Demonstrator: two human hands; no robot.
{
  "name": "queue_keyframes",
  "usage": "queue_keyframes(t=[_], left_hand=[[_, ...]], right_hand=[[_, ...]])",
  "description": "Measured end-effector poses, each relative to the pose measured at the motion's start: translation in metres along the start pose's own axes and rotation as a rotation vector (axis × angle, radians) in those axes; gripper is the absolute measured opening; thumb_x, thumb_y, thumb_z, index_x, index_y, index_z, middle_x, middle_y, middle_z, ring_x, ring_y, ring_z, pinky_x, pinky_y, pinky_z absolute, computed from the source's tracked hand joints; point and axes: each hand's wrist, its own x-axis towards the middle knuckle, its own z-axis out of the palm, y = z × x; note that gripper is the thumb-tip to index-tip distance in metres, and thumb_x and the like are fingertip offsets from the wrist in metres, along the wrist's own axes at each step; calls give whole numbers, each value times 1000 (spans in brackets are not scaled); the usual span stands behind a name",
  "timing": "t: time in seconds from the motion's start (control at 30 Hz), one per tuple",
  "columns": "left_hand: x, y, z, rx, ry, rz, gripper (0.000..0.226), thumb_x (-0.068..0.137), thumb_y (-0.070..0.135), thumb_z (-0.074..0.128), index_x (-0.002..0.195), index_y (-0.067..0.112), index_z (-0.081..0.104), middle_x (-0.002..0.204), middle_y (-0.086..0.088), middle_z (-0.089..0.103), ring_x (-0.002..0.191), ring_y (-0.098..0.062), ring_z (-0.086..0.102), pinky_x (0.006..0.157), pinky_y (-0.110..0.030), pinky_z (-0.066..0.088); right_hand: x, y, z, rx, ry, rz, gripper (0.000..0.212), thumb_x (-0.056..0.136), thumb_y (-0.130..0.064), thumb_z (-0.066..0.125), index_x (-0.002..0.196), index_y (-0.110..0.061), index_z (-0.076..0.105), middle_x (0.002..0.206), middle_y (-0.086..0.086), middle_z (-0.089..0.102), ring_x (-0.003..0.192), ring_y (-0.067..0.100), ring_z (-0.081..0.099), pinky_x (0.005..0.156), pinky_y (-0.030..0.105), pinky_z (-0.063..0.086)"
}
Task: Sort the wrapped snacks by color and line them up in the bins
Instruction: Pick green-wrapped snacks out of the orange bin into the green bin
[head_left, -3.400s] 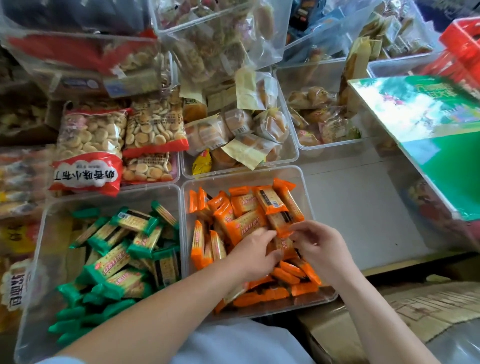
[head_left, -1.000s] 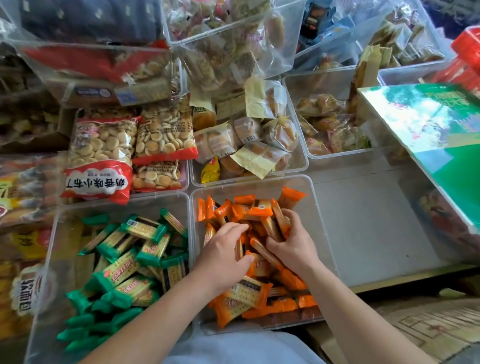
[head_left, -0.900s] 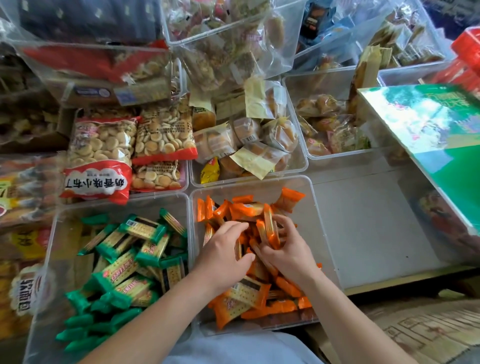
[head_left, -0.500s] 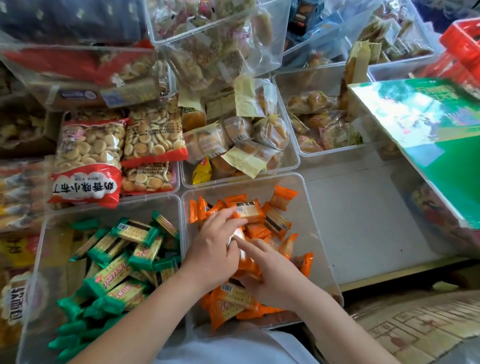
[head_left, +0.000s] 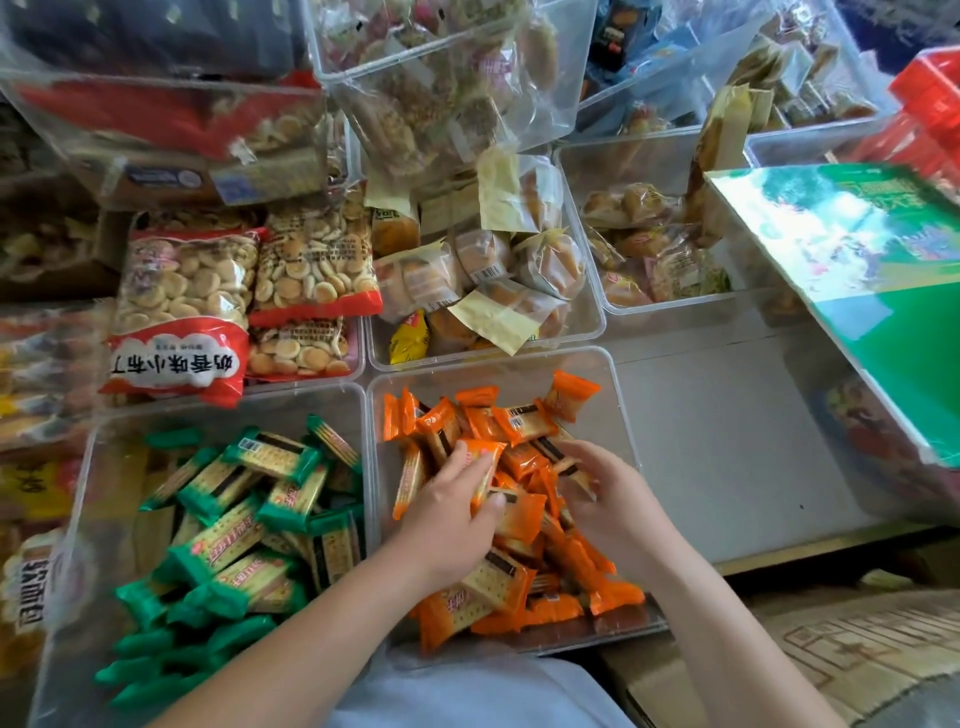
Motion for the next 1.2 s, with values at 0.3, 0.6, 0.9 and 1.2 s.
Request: queue_keyframes(t=[0.3,0.6,0.9,1.2], left_hand=[[2,-9,-23,55,408,126,41,104,15,55,143,28,60,168,5,30,158,-16,18,128,-34,18],[45,8,-51,338,187,-181,78,98,28,62,162,25,19,167,-18,22,150,-40,25,123,-49,28],[26,-5,-18,81,75,-16,72,95,23,66,149,54,30,139,6,31,124,-26,44,109,-46,44],[-3,-21,-1,-215,101,138,27,85,18,53,103,35,65,120,20,58,115,-9,59,101,-35,52]], right_hand=[[54,-47,20,-368,-82,-267,60,94,-17,66,151,-29,51,163,-1,37,153,24,31,120,43,39],[74,-19,36,-675,-137,-110,73,81,-65,67,147,-37,50,157,-6,43,142,24,45,113,44,43],[62,-29,15,-396,83,-143,24,97,-31,64,120,-30,73,120,-12,65,108,17,65,80,31,55],[85,-60,32,-477,-315,-342,50,96,-40,68,145,-30,59,148,-4,57,139,21,51,114,37,43]])
